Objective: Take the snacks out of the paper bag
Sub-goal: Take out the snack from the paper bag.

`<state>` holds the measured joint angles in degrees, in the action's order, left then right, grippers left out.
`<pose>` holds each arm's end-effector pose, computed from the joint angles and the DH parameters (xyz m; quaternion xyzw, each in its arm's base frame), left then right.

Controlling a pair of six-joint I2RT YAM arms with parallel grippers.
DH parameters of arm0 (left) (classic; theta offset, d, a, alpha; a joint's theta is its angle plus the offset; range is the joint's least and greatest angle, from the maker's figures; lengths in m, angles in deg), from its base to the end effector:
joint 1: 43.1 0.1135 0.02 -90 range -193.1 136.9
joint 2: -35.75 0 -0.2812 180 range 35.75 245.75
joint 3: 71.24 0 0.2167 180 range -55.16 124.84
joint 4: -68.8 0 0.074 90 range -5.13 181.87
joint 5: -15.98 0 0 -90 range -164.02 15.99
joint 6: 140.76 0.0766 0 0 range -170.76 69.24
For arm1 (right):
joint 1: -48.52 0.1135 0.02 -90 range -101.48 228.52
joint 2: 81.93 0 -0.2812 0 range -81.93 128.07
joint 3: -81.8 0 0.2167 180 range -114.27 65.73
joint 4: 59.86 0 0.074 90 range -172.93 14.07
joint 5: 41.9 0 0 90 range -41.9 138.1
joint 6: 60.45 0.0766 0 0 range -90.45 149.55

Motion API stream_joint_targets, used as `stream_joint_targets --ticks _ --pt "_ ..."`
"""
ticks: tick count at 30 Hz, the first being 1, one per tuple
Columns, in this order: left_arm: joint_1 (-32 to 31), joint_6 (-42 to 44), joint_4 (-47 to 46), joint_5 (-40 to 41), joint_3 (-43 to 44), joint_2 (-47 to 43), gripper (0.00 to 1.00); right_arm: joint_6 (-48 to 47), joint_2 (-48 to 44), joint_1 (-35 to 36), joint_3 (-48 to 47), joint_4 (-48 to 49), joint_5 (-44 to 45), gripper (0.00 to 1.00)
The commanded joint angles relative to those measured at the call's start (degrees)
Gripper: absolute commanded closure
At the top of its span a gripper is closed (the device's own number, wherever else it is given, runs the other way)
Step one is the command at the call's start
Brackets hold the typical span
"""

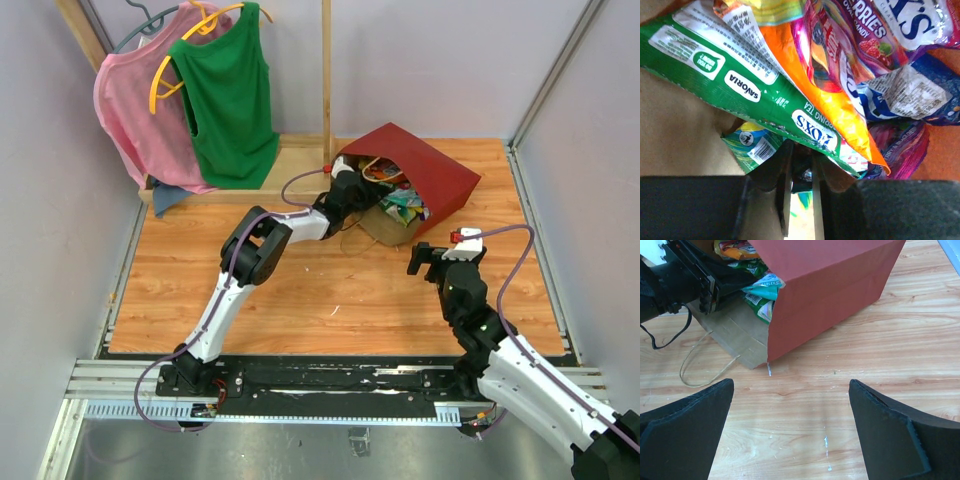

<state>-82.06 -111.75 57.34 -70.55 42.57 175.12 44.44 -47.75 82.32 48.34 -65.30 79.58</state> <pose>0.4499 -0.3578 0.1665 -0.1689 0.7701 -0.4554 0.4136 0.1407 0.0461 0.2538 0.0611 0.7362 0.0812 0.6691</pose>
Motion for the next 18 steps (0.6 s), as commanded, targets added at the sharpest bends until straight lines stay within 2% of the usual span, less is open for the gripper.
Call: stream_joint_targets --ticks 1,3,6,18 --pt "-0.1 -1.6 -4.5 -1.8 -2.6 -0.6 0.84 -0.5 0.4 0.6 0.0 1.8 0.0 0.0" --pt "-0.1 -2.1 -5.4 -2.6 -3.4 -1.1 0.94 -0.5 0.5 0.6 -0.1 1.8 -0.2 0.0" --pt "-0.1 -2.0 -6.2 -3.2 -4.5 -2.4 0.99 -0.5 0.7 0.6 0.0 1.8 -0.1 0.0" --pt "0.3 0.2 -11.6 -6.5 -14.0 -11.9 1.0 -0.2 1.8 0.6 -0.4 1.7 0.9 0.0"
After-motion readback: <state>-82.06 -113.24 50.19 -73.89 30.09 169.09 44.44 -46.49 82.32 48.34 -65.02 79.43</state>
